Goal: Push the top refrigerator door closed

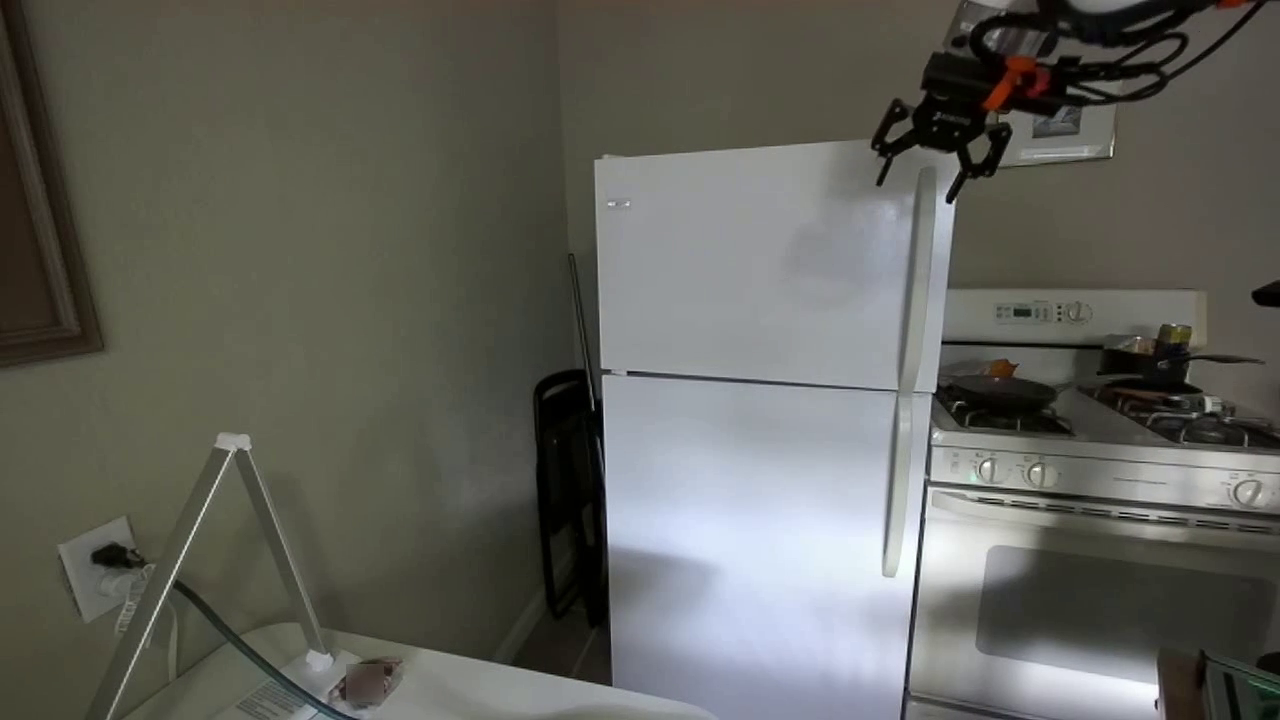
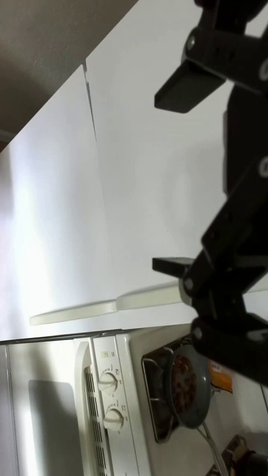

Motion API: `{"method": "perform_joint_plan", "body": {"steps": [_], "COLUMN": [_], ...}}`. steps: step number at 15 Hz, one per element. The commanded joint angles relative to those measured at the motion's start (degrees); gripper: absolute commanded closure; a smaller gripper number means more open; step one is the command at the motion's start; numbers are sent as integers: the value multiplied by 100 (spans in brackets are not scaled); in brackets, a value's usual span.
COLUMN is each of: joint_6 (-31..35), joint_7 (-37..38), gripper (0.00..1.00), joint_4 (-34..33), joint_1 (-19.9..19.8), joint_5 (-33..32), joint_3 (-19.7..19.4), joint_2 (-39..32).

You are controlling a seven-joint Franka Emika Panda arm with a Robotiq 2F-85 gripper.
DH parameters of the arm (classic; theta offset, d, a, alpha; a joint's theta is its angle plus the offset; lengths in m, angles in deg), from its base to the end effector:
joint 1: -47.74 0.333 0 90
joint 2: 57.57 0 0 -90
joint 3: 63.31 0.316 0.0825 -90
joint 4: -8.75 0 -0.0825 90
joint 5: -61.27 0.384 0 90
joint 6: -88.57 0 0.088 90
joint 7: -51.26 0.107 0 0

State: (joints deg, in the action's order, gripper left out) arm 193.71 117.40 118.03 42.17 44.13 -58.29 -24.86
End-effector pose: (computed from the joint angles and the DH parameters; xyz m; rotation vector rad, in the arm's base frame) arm 0.3812 -0.0122 0.7645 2.4850 -1.6295 0.9249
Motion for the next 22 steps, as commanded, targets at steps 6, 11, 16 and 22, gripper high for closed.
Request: {"method": "perform_joint_plan", "body": {"steps": [6, 11, 16, 22], "joint_6": [1940, 3136, 3305, 3310], "joint_7": [-689, -1341, -1561, -1607], "gripper": [0, 0, 0, 0], "joint_4": [714, 671, 628, 602], "joint_1": [-535, -791, -1016, -1035], "joint_5": [-543, -676, -618, -629], "joint_3": [-364, -587, -573, -581], "joint_2": [-434, -866, -1048, -1108]}}
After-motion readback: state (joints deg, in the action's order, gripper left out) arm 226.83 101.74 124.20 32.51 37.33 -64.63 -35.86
